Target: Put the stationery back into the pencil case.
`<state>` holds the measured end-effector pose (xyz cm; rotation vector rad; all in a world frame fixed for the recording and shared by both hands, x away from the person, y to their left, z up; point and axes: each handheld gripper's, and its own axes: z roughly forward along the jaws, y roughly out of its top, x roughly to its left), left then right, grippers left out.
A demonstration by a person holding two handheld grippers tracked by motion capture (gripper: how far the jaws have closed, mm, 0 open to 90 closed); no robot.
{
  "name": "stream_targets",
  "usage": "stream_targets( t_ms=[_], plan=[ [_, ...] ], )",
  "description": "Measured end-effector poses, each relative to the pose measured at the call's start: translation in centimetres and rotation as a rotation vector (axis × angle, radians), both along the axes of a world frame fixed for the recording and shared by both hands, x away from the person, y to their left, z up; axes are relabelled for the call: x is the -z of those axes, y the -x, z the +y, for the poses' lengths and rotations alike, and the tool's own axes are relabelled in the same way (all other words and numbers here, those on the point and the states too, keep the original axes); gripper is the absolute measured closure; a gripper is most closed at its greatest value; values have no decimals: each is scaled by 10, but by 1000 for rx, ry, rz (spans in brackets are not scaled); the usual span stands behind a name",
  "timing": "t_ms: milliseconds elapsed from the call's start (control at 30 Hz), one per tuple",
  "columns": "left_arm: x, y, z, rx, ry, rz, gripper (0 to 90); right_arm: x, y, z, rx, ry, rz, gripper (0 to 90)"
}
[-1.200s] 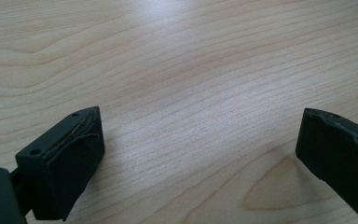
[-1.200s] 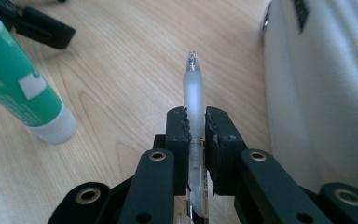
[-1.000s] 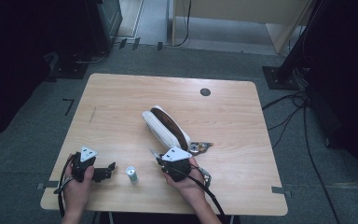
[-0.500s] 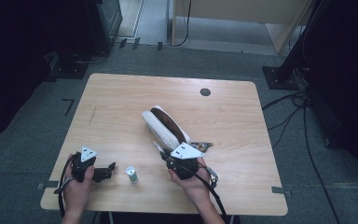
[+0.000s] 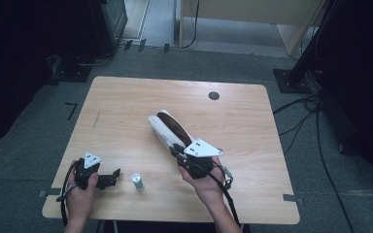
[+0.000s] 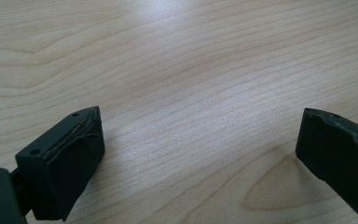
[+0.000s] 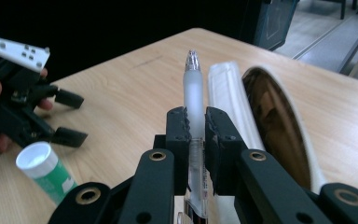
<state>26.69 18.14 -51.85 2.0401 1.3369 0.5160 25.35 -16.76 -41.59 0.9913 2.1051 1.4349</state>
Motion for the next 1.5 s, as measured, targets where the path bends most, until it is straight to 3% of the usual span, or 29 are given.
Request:
stream_targets(
  t_ms=[467,600,967,1500],
  plan=[
    [0,0,0,0,0,0,14,-26,-24,-9,42,-27,-33,808],
    [0,0,0,0,-1,-1,14,-26,-31,-10,50,-24,-32,809],
    [0,0,0,0,3,-2,14,-21,-60,-9,84,-26,2,808],
    [0,0,0,3,3,-1,14,10,-81,1,69,61,89,808]
  ],
)
